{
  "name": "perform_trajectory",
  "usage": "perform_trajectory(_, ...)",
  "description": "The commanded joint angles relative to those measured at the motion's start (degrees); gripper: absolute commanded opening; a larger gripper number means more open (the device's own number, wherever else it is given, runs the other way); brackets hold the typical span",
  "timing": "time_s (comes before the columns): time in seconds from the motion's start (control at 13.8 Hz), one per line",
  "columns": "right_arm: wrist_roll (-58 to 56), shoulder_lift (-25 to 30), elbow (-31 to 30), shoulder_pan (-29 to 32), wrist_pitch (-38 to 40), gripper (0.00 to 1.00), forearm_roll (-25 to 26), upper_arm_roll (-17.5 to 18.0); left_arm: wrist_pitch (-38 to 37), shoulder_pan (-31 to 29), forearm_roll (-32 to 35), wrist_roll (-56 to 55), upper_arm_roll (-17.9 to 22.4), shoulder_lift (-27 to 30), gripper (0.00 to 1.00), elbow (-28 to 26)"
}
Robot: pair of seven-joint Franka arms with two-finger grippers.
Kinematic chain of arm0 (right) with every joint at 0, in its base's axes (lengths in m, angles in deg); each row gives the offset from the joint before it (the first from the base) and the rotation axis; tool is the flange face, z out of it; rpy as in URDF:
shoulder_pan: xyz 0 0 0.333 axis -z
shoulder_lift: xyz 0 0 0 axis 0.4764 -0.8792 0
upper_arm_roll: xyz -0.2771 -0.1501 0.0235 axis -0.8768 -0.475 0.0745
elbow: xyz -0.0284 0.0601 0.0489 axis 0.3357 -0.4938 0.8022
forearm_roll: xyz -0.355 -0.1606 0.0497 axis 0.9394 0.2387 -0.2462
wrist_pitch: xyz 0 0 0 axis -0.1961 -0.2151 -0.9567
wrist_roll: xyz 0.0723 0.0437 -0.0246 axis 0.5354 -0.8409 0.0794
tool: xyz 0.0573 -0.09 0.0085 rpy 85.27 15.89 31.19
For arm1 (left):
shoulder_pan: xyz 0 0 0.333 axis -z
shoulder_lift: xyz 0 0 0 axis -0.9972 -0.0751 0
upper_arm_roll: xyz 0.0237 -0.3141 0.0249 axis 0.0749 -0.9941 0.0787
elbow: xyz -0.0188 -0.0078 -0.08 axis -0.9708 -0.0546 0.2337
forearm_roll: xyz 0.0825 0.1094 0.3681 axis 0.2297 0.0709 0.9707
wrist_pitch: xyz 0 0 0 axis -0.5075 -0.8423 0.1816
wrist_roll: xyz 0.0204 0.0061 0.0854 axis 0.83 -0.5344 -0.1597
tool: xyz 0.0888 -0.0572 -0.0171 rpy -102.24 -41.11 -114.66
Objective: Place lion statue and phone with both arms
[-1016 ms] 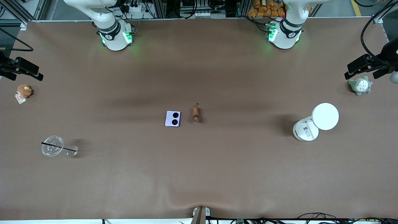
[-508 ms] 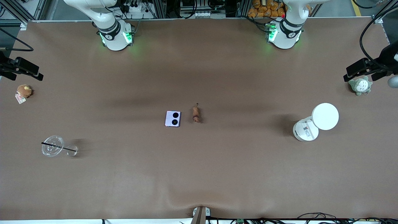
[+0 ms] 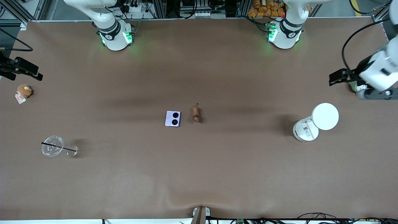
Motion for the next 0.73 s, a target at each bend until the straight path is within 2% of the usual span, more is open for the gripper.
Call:
perform_trajectory(0.0,-0.15,-0.11,0.80,3.12,0.78,1.00,-0.59,0.32,1.28,1.29,1.20,-0.20,-0.48,-2.84,1.00,1.49)
perform_trajectory(0.29,0.46,-0.11,0.80,2.60,0.60,1.00,-0.59,0.41,6.39,3.22,-1.70,-5.19,-0.92,-7.67,1.00,3.32)
perform_trajectory(0.65,0.82,-0.11,0.80,2.51,0.69,1.00,-0.59,0.59,7.27,12.10,-1.53,-19.17,-0.92,-19.35,1.00,13.69)
